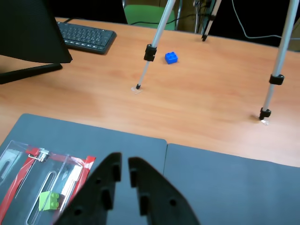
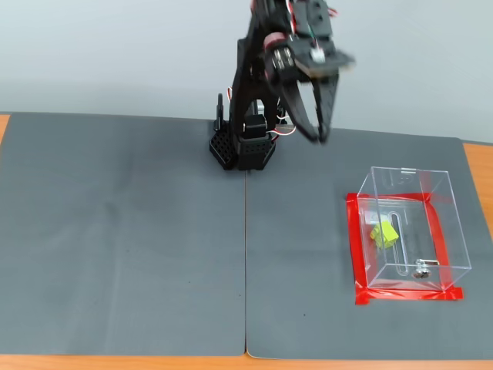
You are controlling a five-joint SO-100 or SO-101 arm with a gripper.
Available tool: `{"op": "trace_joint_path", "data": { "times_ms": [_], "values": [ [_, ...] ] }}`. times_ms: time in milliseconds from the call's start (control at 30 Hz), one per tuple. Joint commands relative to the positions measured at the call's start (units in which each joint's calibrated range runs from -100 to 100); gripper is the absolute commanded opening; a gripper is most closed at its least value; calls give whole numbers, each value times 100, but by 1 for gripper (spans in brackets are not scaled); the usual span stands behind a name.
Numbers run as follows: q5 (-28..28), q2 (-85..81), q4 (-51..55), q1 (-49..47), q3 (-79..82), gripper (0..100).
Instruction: Pick the green lego block and place it into the transparent box
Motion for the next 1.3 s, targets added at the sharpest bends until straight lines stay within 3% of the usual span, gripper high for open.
{"op": "trace_joint_path", "data": {
  "times_ms": [0, 400, 967, 1267],
  "values": [
    [-55, -848, 61, 274, 938, 2],
    [-118, -3366, -408, 393, 5045, 2],
    [242, -5486, -3559, 453, 10762, 2],
    [195, -5817, -4184, 565, 11919, 2]
  ]
}}
